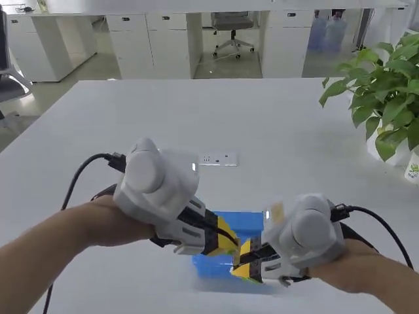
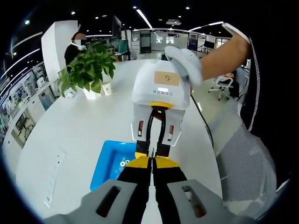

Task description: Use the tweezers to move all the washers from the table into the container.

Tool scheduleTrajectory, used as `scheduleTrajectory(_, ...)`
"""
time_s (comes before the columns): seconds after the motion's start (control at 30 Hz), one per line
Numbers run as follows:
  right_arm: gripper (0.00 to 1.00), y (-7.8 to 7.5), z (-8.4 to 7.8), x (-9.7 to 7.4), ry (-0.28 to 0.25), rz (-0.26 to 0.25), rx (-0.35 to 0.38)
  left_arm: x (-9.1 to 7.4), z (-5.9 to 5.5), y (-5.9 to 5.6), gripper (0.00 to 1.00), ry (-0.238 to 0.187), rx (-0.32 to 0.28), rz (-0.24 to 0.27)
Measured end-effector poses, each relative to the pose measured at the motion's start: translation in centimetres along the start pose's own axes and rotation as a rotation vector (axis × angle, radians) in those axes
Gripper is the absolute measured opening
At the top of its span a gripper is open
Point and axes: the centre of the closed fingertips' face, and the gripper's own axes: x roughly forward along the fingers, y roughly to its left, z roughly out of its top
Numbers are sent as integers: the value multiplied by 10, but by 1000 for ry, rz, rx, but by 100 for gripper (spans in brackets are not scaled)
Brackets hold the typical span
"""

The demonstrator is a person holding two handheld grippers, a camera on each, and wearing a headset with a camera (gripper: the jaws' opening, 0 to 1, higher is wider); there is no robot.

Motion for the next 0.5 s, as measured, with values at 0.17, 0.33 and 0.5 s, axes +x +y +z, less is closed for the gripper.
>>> scheduleTrajectory(0.17, 11, -16, -2, 1, -1, -8, -5, 1, -1, 13, 4, 1, 3, 11)
scheduleTrajectory(0.33, 11, -27, -5, 3, -6, -9, -5, 3, -3, 24, 4, 1, 2, 22)
scheduleTrajectory(0.5, 11, -36, -8, 9, -7, -6, -6, 6, -8, 34, 4, 5, 0, 32)
